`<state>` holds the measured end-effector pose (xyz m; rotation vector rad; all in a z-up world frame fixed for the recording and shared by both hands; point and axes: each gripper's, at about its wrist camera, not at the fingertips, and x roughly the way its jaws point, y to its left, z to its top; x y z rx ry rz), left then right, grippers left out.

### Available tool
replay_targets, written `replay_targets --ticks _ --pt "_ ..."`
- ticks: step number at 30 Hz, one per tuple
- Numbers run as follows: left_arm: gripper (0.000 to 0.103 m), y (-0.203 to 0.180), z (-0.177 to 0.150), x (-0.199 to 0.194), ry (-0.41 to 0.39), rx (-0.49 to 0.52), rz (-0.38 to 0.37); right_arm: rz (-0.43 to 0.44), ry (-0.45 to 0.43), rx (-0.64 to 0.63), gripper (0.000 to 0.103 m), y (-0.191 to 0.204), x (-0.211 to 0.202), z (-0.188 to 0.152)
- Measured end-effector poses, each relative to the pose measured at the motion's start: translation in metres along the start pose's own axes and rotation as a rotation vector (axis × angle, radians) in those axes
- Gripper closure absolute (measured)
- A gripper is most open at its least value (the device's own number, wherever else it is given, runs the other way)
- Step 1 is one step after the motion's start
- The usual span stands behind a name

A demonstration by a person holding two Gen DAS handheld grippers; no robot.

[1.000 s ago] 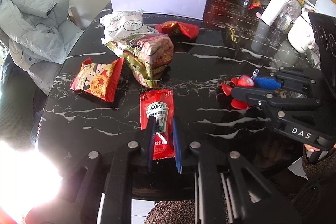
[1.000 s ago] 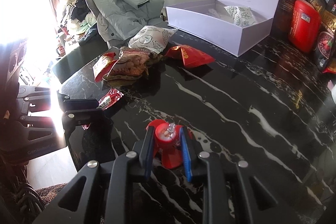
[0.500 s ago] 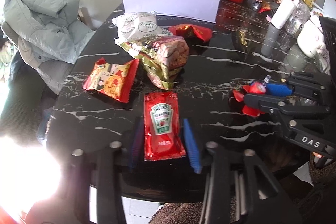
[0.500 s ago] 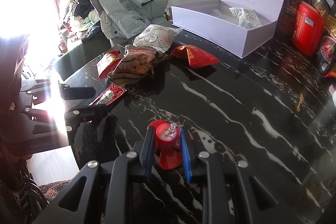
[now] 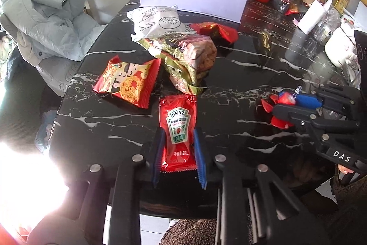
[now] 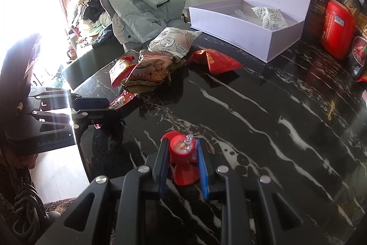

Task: Organize objects
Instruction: 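Grasp the red Heinz ketchup sachet with the left gripper while the right holds the red toy, then carry the ketchup sachet and red toy toward the lavender box with both grippers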

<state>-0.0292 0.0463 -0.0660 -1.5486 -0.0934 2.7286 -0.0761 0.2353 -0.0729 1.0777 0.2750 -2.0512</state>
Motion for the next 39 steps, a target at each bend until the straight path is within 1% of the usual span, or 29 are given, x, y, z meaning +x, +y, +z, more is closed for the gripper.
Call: replay_targets --ticks 2,3,4,10,14,17,20,23,26,39 --pt "0.081 -0.002 0.000 -0.002 0.001 0.001 -0.012 0.007 -0.004 0.003 0.080 0.000 -0.002 0.001" --pt "0.089 -0.003 0.001 -0.003 -0.002 0.001 -0.018 0.008 -0.007 0.004 0.080 -0.001 -0.003 0.001" --pt "0.091 -0.004 0.001 -0.006 -0.007 0.006 -0.017 0.008 -0.009 0.004 0.080 -0.001 -0.005 0.002" --pt "0.093 -0.008 0.004 -0.008 -0.010 0.012 -0.027 0.004 -0.026 -0.001 0.080 0.000 -0.010 0.006" --pt "0.093 -0.006 0.003 -0.015 -0.014 0.000 -0.056 0.016 -0.022 0.001 0.080 0.001 -0.011 0.006" --pt "0.094 -0.002 0.004 -0.024 -0.029 -0.013 -0.087 0.032 -0.024 0.008 0.080 0.002 -0.012 0.006" --pt "0.094 -0.003 0.006 -0.033 -0.056 -0.004 -0.083 0.040 -0.024 0.003 0.080 0.004 -0.012 0.007" --pt "0.094 -0.002 0.008 -0.039 -0.058 -0.018 -0.143 0.040 -0.025 -0.002 0.080 0.007 -0.013 0.007" --pt "0.094 -0.008 0.011 -0.042 -0.075 0.007 -0.118 0.030 -0.031 -0.011 0.080 0.008 -0.016 0.009" --pt "0.094 -0.021 0.027 -0.063 -0.121 0.055 -0.121 0.017 -0.059 -0.053 0.080 0.010 -0.032 0.025"
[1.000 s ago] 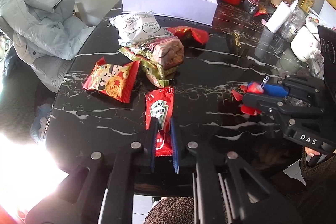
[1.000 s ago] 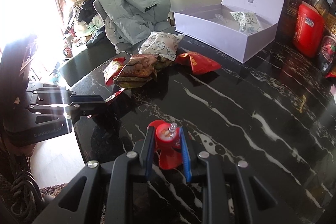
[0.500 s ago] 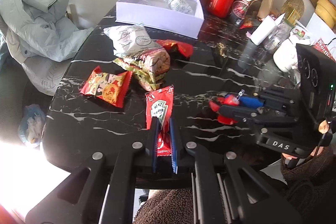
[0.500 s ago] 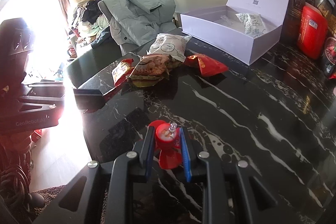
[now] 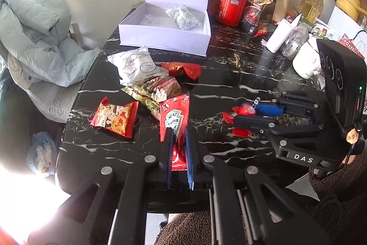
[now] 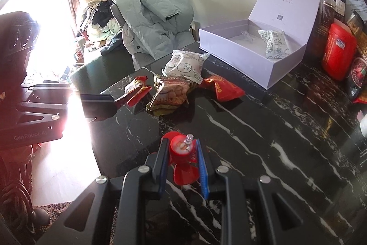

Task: Organize objects
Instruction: 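Carry the ketchup sachet and red toy toward the lavender box with both grippers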

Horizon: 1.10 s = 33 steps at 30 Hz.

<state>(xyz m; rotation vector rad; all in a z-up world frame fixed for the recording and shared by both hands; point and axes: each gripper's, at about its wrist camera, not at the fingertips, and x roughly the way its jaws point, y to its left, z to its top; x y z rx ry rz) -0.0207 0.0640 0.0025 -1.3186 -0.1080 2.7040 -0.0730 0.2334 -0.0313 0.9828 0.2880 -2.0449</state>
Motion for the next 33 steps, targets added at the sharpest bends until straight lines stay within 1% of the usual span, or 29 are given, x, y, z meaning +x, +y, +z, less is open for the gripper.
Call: replay_targets --ticks 8,16,24,33 --pt "0.094 0.000 0.016 -0.001 -0.020 0.016 -0.017 -0.016 -0.025 -0.037 0.080 0.000 -0.010 0.019" --pt "0.094 0.001 0.036 0.005 -0.028 0.048 -0.026 -0.023 -0.036 -0.041 0.080 -0.004 -0.014 0.034" --pt "0.094 0.001 0.056 0.016 -0.026 0.062 -0.035 -0.032 -0.037 -0.039 0.080 -0.017 -0.012 0.047" --pt "0.094 -0.002 0.080 0.036 -0.012 0.085 -0.064 -0.037 -0.042 -0.038 0.080 -0.038 -0.008 0.064"
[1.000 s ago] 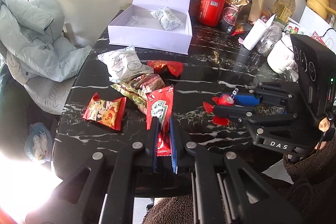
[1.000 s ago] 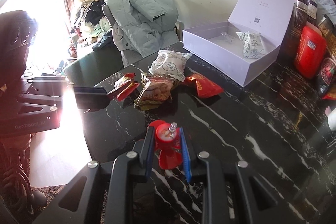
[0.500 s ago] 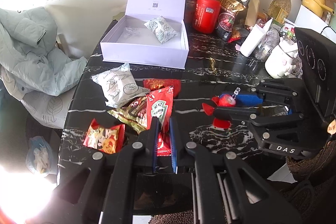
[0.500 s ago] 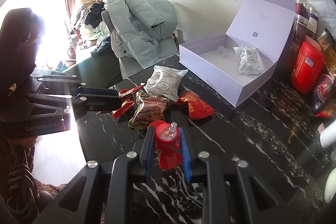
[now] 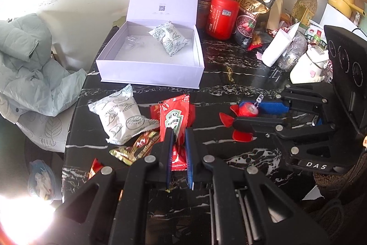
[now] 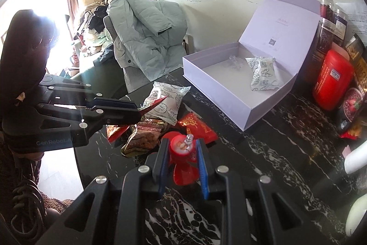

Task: Organize objects
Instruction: 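Carry the ketchup sachet and red toy toward the lavender box with both grippers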

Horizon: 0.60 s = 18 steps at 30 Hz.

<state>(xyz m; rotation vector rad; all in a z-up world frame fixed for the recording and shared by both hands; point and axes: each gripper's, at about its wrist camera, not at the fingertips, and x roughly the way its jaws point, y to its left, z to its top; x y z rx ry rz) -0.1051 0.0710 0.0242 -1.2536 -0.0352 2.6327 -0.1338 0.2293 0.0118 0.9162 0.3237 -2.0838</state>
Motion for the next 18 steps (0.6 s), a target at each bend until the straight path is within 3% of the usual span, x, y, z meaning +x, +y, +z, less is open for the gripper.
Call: replay_targets --ticks 18 --pt "0.094 0.017 0.067 0.044 -0.012 0.061 -0.032 -0.020 -0.019 -0.010 0.080 -0.044 0.023 0.049"
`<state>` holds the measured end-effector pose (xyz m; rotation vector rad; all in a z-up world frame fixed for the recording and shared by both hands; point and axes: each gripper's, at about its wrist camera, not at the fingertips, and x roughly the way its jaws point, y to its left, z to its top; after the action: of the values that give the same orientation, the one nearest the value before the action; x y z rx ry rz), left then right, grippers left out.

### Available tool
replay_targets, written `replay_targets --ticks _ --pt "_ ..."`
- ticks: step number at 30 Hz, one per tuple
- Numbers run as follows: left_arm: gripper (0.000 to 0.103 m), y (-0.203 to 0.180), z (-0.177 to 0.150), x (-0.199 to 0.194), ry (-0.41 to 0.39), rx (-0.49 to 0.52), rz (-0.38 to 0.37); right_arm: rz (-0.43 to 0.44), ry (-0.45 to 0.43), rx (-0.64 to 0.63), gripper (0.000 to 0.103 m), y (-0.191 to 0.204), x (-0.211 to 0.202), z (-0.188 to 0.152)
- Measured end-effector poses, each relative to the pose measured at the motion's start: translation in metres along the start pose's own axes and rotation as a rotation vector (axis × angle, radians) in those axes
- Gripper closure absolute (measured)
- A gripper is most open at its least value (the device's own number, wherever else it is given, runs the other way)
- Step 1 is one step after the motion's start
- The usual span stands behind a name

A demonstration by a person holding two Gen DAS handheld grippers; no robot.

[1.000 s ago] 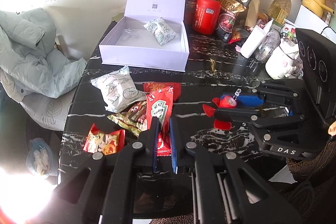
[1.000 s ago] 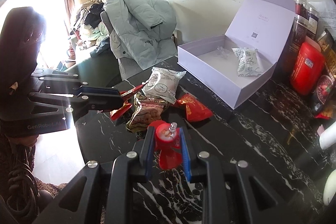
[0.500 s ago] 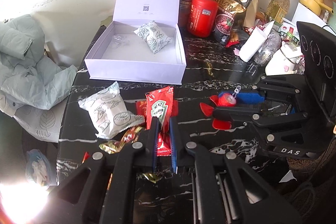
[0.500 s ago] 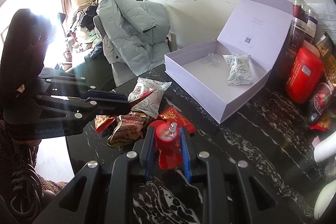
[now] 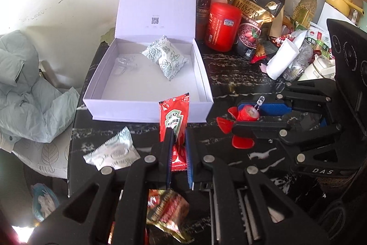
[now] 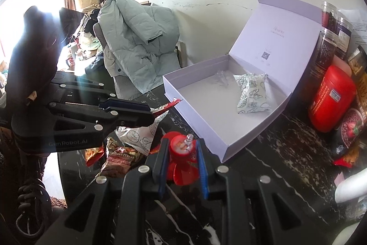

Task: Organize objects
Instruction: 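Carry the ketchup sachet and red toy toward the lavender box with both grippers, then lower the sachet into the box with the left gripper while the right releases the toy inside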

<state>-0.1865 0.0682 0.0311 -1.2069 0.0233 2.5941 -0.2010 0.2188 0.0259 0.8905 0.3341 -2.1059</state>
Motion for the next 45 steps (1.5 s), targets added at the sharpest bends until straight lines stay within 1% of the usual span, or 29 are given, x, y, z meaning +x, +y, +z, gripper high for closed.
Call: replay_targets --ticks 8,14,23,32,38,45 --pt "0.094 0.017 0.026 0.025 -0.007 0.010 0.006 -0.009 -0.016 -0.006 0.080 -0.022 0.018 0.022" --pt "0.094 0.031 0.045 0.048 -0.002 0.005 -0.004 -0.018 -0.035 0.000 0.080 -0.040 0.032 0.040" --pt "0.094 0.040 0.073 0.081 0.006 0.021 0.011 -0.049 -0.060 0.019 0.080 -0.072 0.050 0.065" --pt "0.094 0.045 0.104 0.097 -0.022 0.025 0.020 -0.062 -0.094 0.042 0.080 -0.101 0.060 0.088" --pt "0.094 0.053 0.117 0.112 -0.008 -0.007 -0.002 -0.063 -0.111 0.073 0.080 -0.118 0.065 0.104" --pt "0.094 0.064 0.135 0.125 -0.025 -0.026 0.056 -0.048 -0.110 0.084 0.080 -0.131 0.083 0.128"
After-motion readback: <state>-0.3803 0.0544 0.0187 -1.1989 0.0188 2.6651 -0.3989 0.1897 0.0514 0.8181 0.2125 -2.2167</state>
